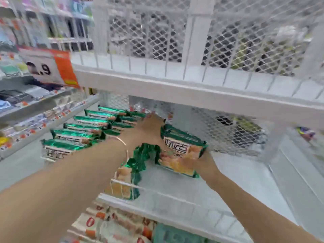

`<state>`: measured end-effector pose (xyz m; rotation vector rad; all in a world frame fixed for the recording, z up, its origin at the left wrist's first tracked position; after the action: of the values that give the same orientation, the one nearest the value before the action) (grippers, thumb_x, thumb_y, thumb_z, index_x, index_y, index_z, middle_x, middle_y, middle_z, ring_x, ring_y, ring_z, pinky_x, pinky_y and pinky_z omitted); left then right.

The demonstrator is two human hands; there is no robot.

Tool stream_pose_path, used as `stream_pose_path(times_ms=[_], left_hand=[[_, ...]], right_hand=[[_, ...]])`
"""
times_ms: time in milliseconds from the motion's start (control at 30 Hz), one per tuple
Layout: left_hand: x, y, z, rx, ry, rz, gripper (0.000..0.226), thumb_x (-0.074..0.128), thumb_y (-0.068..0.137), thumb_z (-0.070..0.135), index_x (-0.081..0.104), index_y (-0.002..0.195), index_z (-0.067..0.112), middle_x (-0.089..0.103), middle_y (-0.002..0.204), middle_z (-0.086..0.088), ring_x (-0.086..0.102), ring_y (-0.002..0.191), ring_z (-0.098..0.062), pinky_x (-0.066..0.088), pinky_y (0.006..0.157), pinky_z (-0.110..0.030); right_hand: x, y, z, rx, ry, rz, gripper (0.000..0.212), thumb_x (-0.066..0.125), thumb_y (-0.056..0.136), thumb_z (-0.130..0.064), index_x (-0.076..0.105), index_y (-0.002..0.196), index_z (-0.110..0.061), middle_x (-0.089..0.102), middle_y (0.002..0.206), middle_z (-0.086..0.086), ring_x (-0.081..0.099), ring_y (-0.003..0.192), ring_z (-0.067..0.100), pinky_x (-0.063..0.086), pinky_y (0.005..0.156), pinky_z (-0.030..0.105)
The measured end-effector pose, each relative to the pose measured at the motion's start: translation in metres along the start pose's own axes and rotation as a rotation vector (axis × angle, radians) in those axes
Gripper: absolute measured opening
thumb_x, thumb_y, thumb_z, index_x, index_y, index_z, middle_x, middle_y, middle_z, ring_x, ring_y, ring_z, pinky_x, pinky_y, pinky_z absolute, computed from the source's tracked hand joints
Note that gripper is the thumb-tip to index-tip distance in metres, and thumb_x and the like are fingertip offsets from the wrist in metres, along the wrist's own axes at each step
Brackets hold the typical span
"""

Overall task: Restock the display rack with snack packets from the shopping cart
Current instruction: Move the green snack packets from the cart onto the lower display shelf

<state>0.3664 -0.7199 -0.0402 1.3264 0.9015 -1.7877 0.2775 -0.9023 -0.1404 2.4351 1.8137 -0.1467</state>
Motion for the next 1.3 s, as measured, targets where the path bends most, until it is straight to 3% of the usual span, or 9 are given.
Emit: stream_pose_path(times_ms=[133,300,400,500,600,767,1033,1200,1300], left_hand=[[0.014,0.04,-0.018,-0.006,0.2,0.079,0.111,0.08,0.057,0.071,0.043,0.147,0.017,0.019,0.161,-0.01,0.017,0.148,-0.031,0.011,0.12,-0.056],[0.018,0.064,-0.037,0.048,0.143,0.122,0.123,0.084,0.065,0.06,0.004,0.156,0.039,0.013,0.164,-0.008,0.015,0.15,-0.034,0.015,0.118,-0.064],[0.022,0.067,-0.038,0.067,0.239,0.103,0.115,0.079,0.067,0.064,0.007,0.154,0.048,0.015,0.163,-0.008,0.012,0.149,-0.036,0.01,0.116,-0.065],[0.021,0.068,-0.038,0.072,0.286,0.103,0.111,0.075,0.066,0.071,0.012,0.154,0.047,0.013,0.162,-0.009,0.009,0.15,-0.037,0.008,0.116,-0.065],[0.022,0.069,-0.038,0.069,0.277,0.103,0.11,0.075,0.067,0.07,0.012,0.155,0.046,0.01,0.163,-0.008,0.006,0.15,-0.035,0.007,0.116,-0.065],[0.02,0.068,-0.042,0.052,0.257,0.112,0.12,0.08,0.064,0.066,0.005,0.155,0.046,0.008,0.164,-0.006,0.006,0.151,-0.031,0.009,0.117,-0.064],[0.016,0.061,-0.043,0.043,0.148,0.047,0.114,0.077,0.073,0.061,0.0,0.155,0.046,-0.003,0.167,0.0,0.0,0.153,-0.027,0.005,0.118,-0.059],[0.024,0.063,-0.043,0.049,0.193,0.078,0.104,0.071,0.08,0.061,0.003,0.157,0.043,0.002,0.167,-0.001,0.004,0.153,-0.025,0.007,0.119,-0.057],[0.016,0.054,-0.042,0.05,0.085,0.084,0.1,0.072,0.082,0.054,0.008,0.157,0.042,0.004,0.167,0.0,0.006,0.153,-0.024,0.005,0.12,-0.055]], right_hand=[[0.014,0.046,0.028,-0.031,-0.114,0.02,0.088,0.092,0.044,-0.025,0.057,0.125,-0.022,0.073,0.11,-0.004,0.071,0.101,0.019,0.061,0.078,0.044],[0.026,0.071,0.019,-0.083,-0.029,0.059,0.083,0.09,0.059,0.004,0.049,0.126,-0.022,0.069,0.111,-0.005,0.068,0.1,0.01,0.06,0.072,0.027],[0.024,0.06,0.014,-0.146,0.024,0.025,0.09,0.089,0.063,0.003,0.04,0.134,-0.021,0.064,0.118,-0.006,0.065,0.106,0.001,0.058,0.081,0.026],[0.017,0.036,0.005,-0.335,-0.31,0.135,0.108,0.091,0.066,-0.028,0.022,0.149,-0.028,0.032,0.153,0.001,0.029,0.144,0.015,0.03,0.117,0.038],[0.025,0.039,0.006,-0.541,-0.757,0.118,0.113,0.079,0.071,-0.052,0.007,0.156,-0.031,0.002,0.164,0.003,-0.001,0.152,0.024,0.009,0.122,0.044],[0.056,0.05,0.005,-0.457,-0.743,0.094,0.106,0.082,0.077,-0.028,0.013,0.157,-0.021,-0.011,0.164,0.009,-0.021,0.15,0.029,0.0,0.113,0.03],[0.035,0.032,0.0,-0.762,-1.352,0.108,0.097,0.055,0.083,-0.069,0.009,0.159,-0.029,0.002,0.165,0.017,-0.002,0.15,0.042,-0.003,0.118,0.062],[0.035,0.053,0.007,-0.726,-1.535,0.029,0.107,0.072,0.073,-0.067,0.019,0.157,-0.026,0.021,0.161,0.02,0.015,0.148,0.046,0.008,0.118,0.057],[0.036,0.051,0.0,-0.662,-1.493,-0.056,0.101,0.059,0.081,-0.069,0.004,0.158,-0.033,0.005,0.165,0.014,-0.004,0.15,0.042,-0.004,0.122,0.054]])
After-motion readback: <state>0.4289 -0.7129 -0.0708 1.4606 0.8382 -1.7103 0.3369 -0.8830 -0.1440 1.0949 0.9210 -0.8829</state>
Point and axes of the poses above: each hand's wrist, its own y-axis towards the middle knuckle, its own x-axis out of the palm, z = x × y, the point moved 4 cm from there along y, towards the middle knuckle
